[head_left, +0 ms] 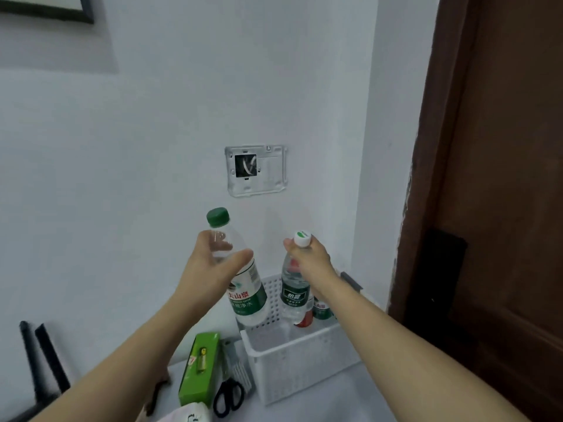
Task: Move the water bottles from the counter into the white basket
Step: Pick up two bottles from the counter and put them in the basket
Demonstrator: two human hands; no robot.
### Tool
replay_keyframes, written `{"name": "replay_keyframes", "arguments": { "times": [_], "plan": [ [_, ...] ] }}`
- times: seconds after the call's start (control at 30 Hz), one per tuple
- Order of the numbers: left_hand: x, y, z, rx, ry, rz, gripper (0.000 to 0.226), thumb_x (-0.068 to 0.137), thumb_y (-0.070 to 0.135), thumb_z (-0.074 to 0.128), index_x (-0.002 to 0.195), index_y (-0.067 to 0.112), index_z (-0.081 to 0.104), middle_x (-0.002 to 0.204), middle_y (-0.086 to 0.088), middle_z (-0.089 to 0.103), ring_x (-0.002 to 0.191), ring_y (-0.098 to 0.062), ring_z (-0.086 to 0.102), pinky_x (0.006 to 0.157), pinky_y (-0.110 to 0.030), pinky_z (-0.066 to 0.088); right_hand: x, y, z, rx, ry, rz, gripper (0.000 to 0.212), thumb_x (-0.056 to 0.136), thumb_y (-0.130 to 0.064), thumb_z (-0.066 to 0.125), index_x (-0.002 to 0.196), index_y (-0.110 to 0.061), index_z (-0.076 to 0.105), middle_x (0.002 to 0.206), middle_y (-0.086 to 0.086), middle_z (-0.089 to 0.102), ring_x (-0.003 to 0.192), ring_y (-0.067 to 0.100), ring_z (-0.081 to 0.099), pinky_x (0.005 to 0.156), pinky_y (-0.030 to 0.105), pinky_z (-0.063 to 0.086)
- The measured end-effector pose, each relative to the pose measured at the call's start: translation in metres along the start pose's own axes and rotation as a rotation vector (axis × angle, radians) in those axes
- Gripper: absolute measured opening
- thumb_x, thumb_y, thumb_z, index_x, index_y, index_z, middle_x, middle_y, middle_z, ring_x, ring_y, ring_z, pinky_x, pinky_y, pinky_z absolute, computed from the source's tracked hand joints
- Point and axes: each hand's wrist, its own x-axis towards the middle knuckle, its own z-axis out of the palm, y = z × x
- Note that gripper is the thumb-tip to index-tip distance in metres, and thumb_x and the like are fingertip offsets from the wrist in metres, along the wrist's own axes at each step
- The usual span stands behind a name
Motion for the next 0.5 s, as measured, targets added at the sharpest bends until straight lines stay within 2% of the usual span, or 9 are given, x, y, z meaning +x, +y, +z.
{"name": "replay_keyframes", "arguments": {
  "times": [0.1, 0.23, 0.3, 0.33, 0.43, 0.5],
  "plan": [
    [0.01, -0.014, 0.007, 0.009, 0.002, -0.039, 0.052, 0.082, 0.041, 0.078, 0.119, 0.024, 0.047, 0.115, 0.006, 0.059, 0.099, -0.011, 0.062, 0.069, -0.031, 0.05, 0.026, 0.023, 0.004, -0.009, -0.012, 0.044, 0.027, 0.091, -0.036, 0.065, 0.108, -0.016, 0.059, 0.099, -0.001, 0.065, 0.093, 0.017, 0.062, 0.076, 0.029, 0.047],
    [0.017, -0.027, 0.014, -0.001, -0.021, -0.077, 0.063, 0.071, 0.049, 0.075, 0.121, 0.023, 0.048, 0.117, 0.004, 0.06, 0.1, -0.013, 0.064, 0.074, -0.033, 0.052, 0.052, 0.052, 0.015, -0.026, -0.057, 0.065, 0.025, 0.09, -0.038, 0.066, 0.109, -0.023, 0.058, 0.098, -0.011, 0.063, 0.092, 0.007, 0.057, 0.074, 0.023, 0.043],
    [0.021, -0.035, 0.016, -0.005, -0.03, -0.089, 0.057, 0.078, 0.042, 0.079, 0.122, 0.021, 0.049, 0.117, 0.001, 0.061, 0.101, -0.015, 0.065, 0.076, -0.033, 0.052, 0.06, 0.066, 0.026, -0.07, -0.051, 0.098, 0.028, 0.088, -0.038, 0.069, 0.11, -0.023, 0.06, 0.102, -0.008, 0.065, 0.097, 0.013, 0.059, 0.083, 0.031, 0.047],
    [0.022, -0.038, 0.016, -0.005, -0.034, -0.095, 0.054, 0.081, 0.039, 0.079, 0.121, 0.021, 0.049, 0.117, 0.0, 0.062, 0.101, -0.015, 0.065, 0.078, -0.033, 0.053, 0.063, 0.073, 0.032, -0.084, -0.039, 0.115, 0.028, 0.088, -0.037, 0.07, 0.11, -0.023, 0.061, 0.102, -0.007, 0.066, 0.095, 0.013, 0.06, 0.082, 0.032, 0.048],
    [0.026, -0.044, 0.018, 0.006, -0.046, -0.103, 0.047, 0.084, 0.033, 0.079, 0.119, 0.02, 0.051, 0.115, -0.001, 0.064, 0.1, -0.013, 0.066, 0.08, -0.031, 0.053, 0.072, 0.09, 0.048, -0.086, -0.034, 0.128, 0.021, 0.088, -0.029, 0.07, 0.106, -0.022, 0.06, 0.096, -0.008, 0.066, 0.087, 0.008, 0.059, 0.064, 0.021, 0.041],
    [0.027, -0.045, 0.017, -0.002, -0.055, -0.101, 0.05, 0.081, 0.036, 0.08, 0.118, 0.02, 0.052, 0.114, 0.0, 0.065, 0.096, -0.009, 0.067, 0.076, -0.026, 0.053, 0.076, 0.099, 0.054, -0.087, -0.049, 0.124, 0.019, 0.088, -0.025, 0.07, 0.104, -0.022, 0.06, 0.098, -0.006, 0.066, 0.088, 0.008, 0.059, 0.068, 0.022, 0.043]
  ]
}}
